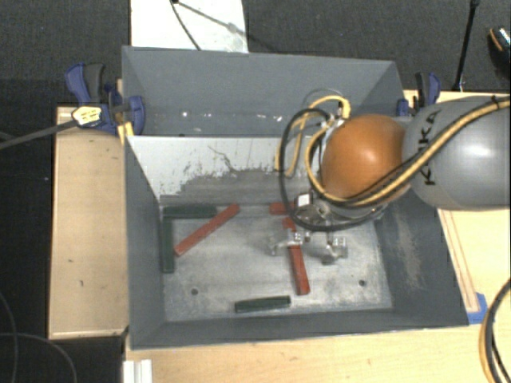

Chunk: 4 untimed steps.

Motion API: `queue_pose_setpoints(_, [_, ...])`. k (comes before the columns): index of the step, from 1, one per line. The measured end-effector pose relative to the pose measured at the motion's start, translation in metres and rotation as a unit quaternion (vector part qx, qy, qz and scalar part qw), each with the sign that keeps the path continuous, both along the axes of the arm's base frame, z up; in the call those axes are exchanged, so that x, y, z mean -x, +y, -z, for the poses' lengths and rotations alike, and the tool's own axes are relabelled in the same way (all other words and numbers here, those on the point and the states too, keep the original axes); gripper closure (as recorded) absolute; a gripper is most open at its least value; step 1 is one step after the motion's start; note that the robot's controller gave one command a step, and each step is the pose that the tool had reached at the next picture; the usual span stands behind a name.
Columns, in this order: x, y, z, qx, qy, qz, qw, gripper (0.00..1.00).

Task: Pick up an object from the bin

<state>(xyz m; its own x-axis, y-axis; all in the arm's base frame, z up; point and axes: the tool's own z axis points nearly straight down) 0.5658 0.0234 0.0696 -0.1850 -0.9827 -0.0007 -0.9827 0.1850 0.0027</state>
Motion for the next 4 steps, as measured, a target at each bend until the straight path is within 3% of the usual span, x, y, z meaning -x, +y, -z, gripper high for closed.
queue_pose_setpoints(1, [0.000,0.001,-0.001,0.000,0.0000,0.002,1.0000,0.00])
queue_pose_setpoints(2, [0.000,0.000,-0.001,0.000,0.0001,0.003,1.0000,1.00])
queue_pose_setpoints(3, [-0.001,0.001,-0.008,-0.001,-0.0028,0.005,1.0000,1.00])
queue_pose_setpoints(4, [-0.002,0.001,-0.039,0.000,-0.0037,0.009,1.0000,1.00])
